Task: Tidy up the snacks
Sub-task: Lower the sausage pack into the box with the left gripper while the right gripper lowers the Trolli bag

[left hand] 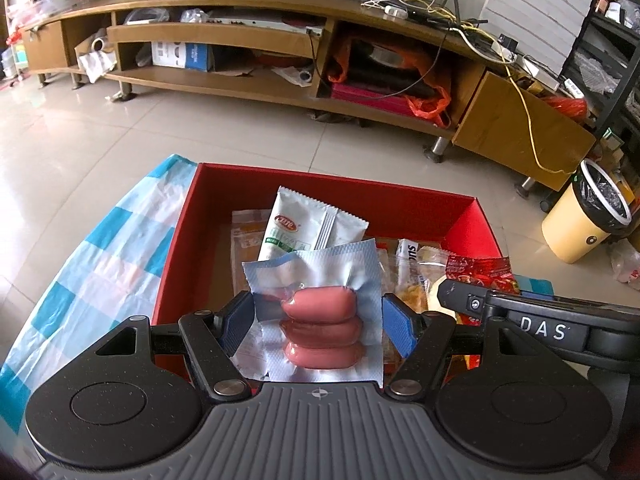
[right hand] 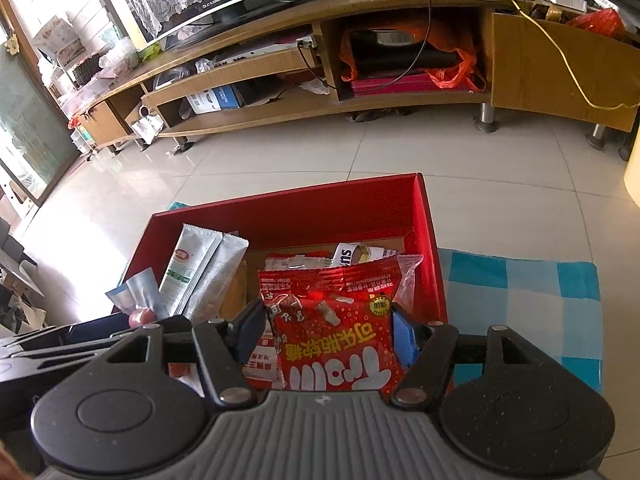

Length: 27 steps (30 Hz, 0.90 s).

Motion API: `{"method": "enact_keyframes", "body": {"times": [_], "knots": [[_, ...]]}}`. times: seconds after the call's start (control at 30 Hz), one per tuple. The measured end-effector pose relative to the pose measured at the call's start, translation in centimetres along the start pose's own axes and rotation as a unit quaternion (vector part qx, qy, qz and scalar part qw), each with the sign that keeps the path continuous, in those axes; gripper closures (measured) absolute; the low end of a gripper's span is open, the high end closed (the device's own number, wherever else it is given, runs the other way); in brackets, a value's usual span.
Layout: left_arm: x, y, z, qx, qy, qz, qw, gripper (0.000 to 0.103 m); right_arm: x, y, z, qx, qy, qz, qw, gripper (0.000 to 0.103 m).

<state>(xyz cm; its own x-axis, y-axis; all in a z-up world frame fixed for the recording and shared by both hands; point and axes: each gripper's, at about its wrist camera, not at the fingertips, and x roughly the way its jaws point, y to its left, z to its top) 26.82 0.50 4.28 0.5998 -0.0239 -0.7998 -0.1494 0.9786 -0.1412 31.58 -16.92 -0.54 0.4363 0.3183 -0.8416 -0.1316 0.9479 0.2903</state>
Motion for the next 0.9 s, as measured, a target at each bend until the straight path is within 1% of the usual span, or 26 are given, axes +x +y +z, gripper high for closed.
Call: {"method": "enact_keyframes", "body": {"times": [0.3,0.67,0.8,0.9], "knots": [[0.6,0.0,-0.1,0.003,0.002,0.012,0.9999,0.027,0.6,0.2,0.0,-0.015,0.002,-0.017,1.0,0.036],[1.2,0.5,0.0,-0.003,0.004,0.026,0.9996,0.027,1.8,-0.7,0.1,-0.008,0.016,-0.025,1.0,0.035],[1.2,0.7,0.0,-0.006,0.003,0.031,0.9995,0.024,2.1,-0.9,0.1,-0.007,0.024,-0.024,0.999,0.029],[1.0,0.9,0.1,-0.012,0.001,0.033,0.9994,0.022,2.0,-0.9,0.1,-0.007,0.027,-0.023,0.999,0.026]]}}
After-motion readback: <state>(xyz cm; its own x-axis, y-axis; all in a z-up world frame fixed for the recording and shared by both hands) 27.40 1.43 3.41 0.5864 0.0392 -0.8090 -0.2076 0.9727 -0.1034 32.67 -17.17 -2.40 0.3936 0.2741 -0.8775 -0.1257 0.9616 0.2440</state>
